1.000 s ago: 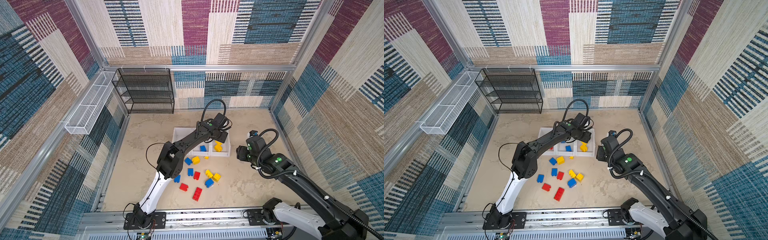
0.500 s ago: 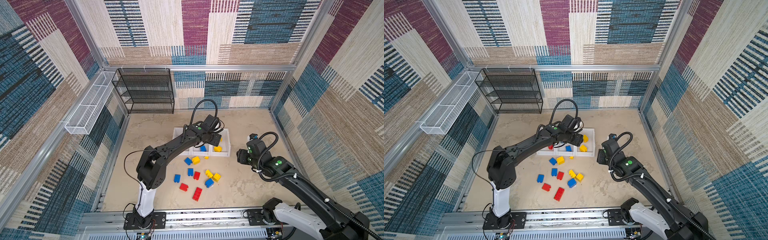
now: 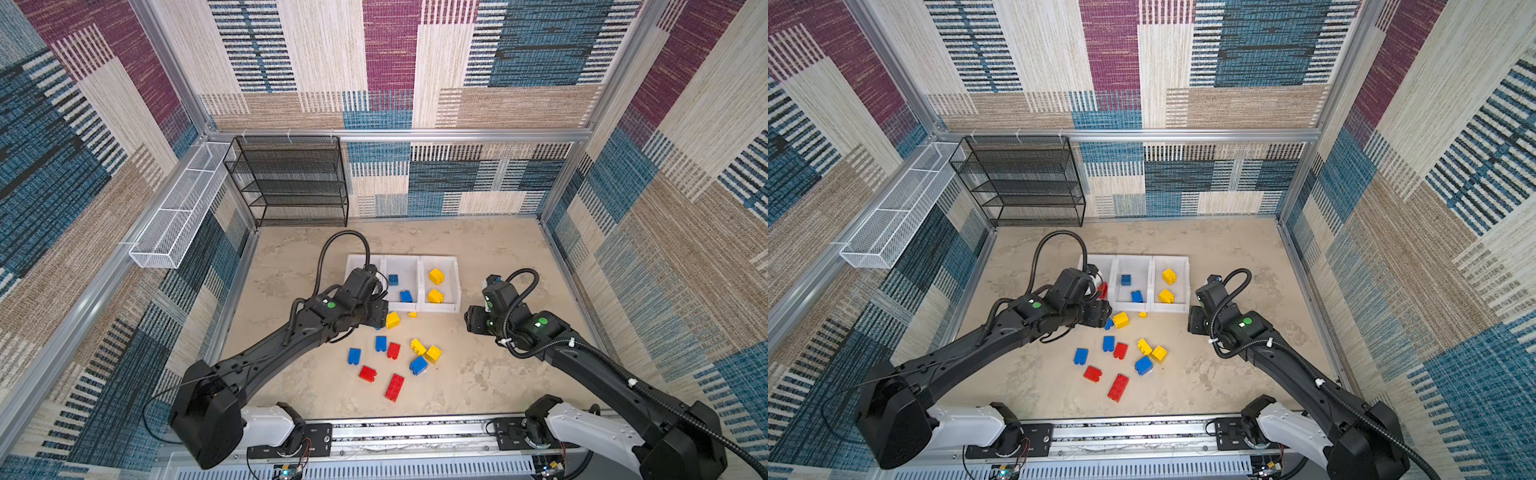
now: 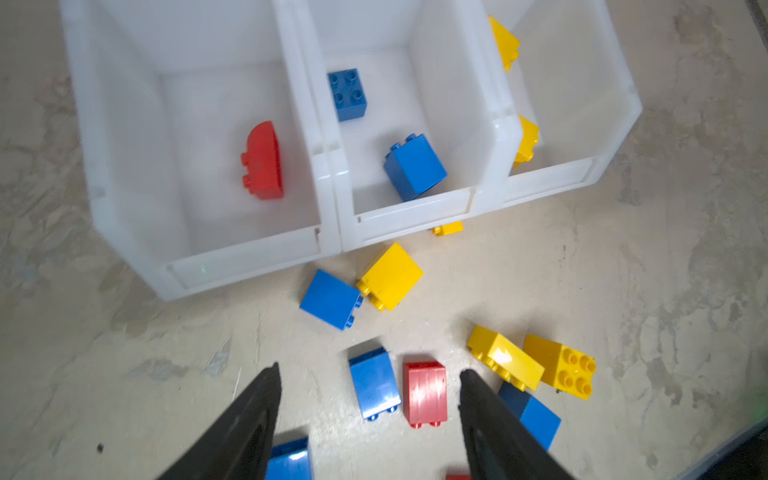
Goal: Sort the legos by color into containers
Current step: 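Withdraw the left gripper while the right gripper grasps a yellow brick, then carry the yellow brick with the right gripper into the farthest compartment, release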
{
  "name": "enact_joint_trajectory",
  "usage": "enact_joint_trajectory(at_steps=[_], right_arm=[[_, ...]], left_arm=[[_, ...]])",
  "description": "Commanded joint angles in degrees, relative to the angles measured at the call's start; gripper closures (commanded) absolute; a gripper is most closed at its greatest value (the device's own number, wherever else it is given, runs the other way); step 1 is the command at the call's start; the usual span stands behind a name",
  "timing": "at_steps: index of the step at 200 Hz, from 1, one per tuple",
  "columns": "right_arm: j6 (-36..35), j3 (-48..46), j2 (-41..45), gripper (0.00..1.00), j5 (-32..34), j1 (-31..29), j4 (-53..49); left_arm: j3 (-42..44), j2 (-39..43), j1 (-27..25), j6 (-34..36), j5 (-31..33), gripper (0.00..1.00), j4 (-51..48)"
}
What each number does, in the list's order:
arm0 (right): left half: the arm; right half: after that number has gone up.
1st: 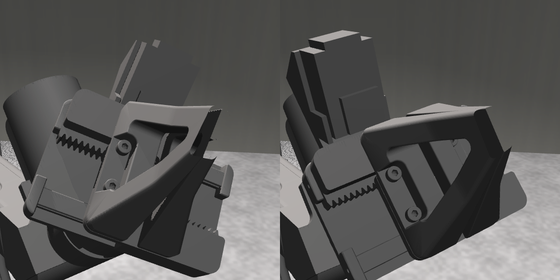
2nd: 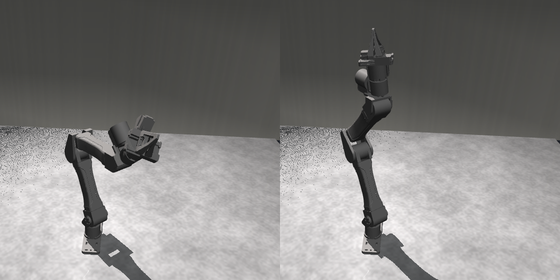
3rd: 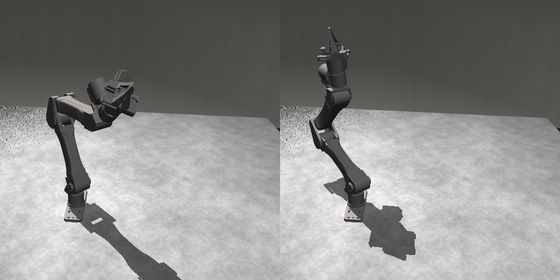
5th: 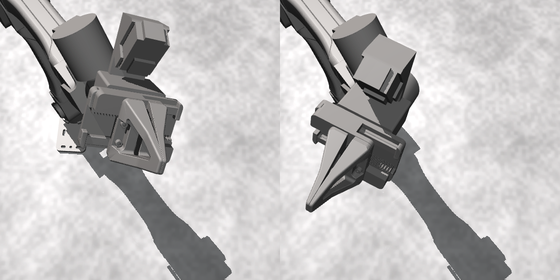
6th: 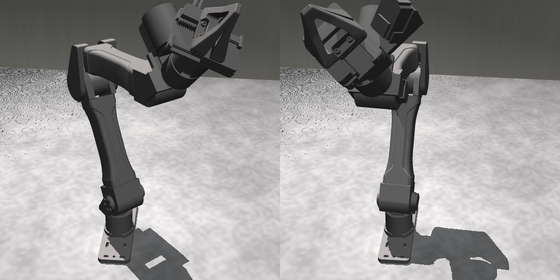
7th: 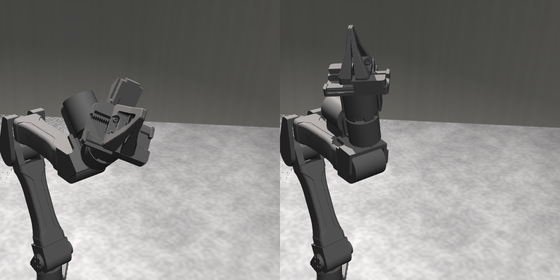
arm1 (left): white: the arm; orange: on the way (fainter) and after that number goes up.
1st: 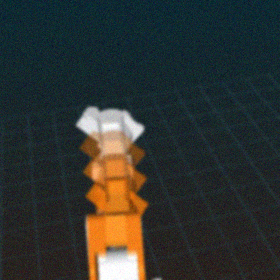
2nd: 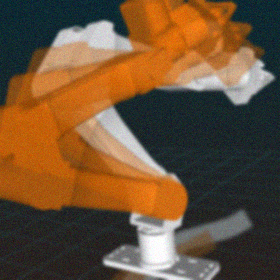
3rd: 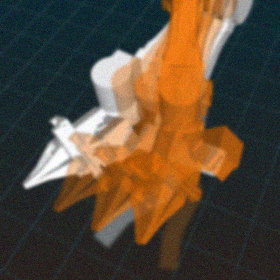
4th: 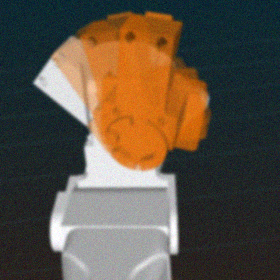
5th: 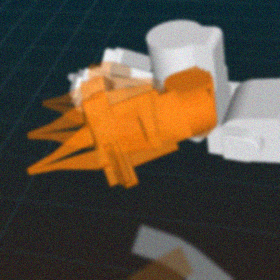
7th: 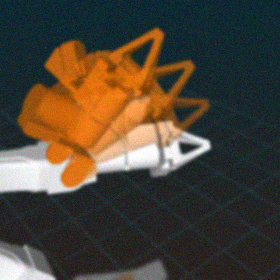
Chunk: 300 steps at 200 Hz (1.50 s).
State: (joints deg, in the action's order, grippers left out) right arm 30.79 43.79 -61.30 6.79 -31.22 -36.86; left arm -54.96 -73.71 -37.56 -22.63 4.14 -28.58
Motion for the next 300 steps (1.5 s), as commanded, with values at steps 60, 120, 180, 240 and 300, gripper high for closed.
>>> enact_joint_trajectory(at_steps=[60, 120, 180, 240, 300], right_arm=[[0.26, 7.38, -15.57, 0.41, -2.96, -14.43, 7.07], [-1.53, 12.21, -26.78, 0.45, -3.21, -20.60, 6.48], [-2.47, 14.81, -33.32, 0.55, -2.79, -21.50, 5.31], [-2.05, 15.27, -36.02, 0.67, -1.15, -22.21, 4.35], [-3.35, 17.76, -36.10, 0.75, 2.86, -21.60, 2.58]], left_arm=[[4.45, 7.24, 4.35, -3.35, 0.69, 0.29, -0.95], [7.32, 9.65, 4.89, -5.36, 0.28, 0.29, -0.44], [9.84, 12.08, 5.02, -6.99, 0.25, 0.29, 0.10], [11.04, 13.74, 5.09, -7.51, 0.41, 0.29, -0.16], [11.63, 15.04, 5.05, -7.86, 0.43, 0.29, -0.60]])
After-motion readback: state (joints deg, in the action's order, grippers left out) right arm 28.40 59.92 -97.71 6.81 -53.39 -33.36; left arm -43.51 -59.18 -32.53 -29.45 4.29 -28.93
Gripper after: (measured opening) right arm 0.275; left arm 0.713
